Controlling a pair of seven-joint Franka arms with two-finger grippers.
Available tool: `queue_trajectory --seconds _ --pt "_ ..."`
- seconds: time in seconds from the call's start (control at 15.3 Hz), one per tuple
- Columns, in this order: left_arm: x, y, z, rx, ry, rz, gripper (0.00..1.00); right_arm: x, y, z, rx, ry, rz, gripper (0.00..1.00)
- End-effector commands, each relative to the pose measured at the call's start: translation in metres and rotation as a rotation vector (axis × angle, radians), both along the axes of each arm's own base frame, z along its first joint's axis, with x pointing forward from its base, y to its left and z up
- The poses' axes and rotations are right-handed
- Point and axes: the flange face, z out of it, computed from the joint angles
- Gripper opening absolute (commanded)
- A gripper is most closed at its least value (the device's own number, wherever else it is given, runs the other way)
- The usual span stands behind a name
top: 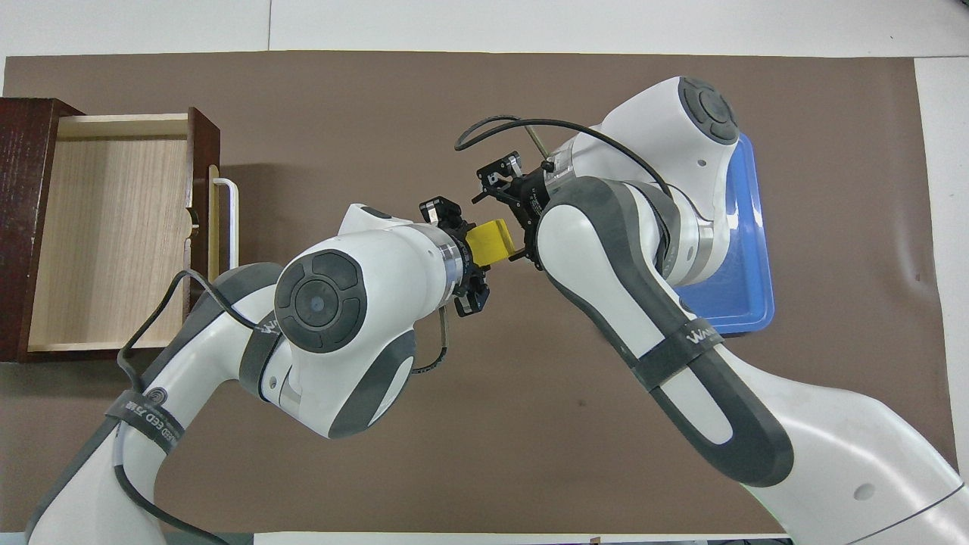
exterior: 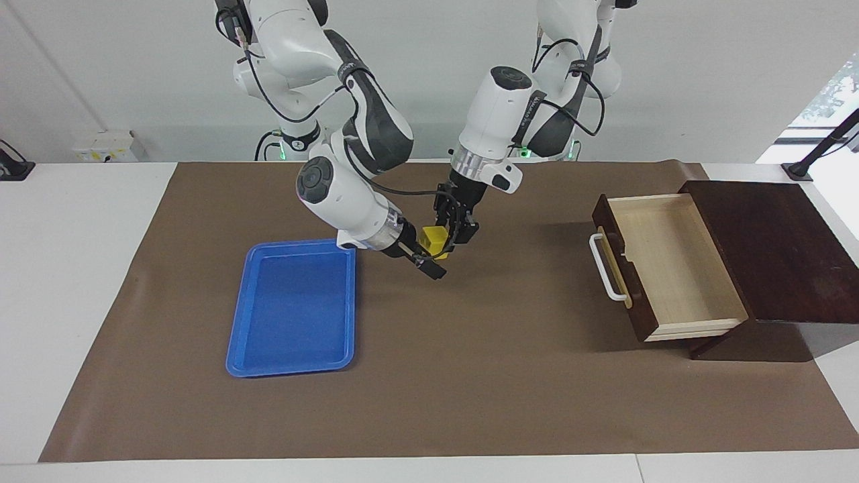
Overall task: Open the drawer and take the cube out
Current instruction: 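Close the right gripper on the yellow cube held by the left gripper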
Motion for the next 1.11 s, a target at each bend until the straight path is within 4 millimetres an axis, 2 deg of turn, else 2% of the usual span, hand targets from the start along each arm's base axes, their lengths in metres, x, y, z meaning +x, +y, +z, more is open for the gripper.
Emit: queue_trajectory --seconds 0.0,0.13,0.2,0.33,0.85,1.04 --pt "-0.003 -0.001 0.000 -0.024 -0.002 0.019 0.00 -0.008 -0.004 -0.004 -0.027 0.010 -0.019 1.00" --pt "-0.003 -0.001 0.000 -0.025 -0.005 0.020 0.00 -0.009 -0.003 -0.002 -0.028 0.016 -0.034 1.00" --pt "-0.003 -0.001 0.000 -0.025 -0.005 0.020 0.00 -0.015 0.007 0.006 -0.024 0.011 -0.027 1.00" --pt "-0.003 -0.001 0.000 -0.025 -0.005 0.020 0.00 -0.018 0.008 0.012 -0.022 0.010 -0.018 1.00" --pt "-0.003 0.000 -0.001 -0.023 -0.003 0.020 0.00 -0.021 0.003 0.019 -0.022 0.007 -0.013 1.00" --pt "-0.002 0.001 -0.001 -0.022 -0.001 0.021 0.00 -0.020 0.000 0.021 -0.021 0.008 -0.015 0.94"
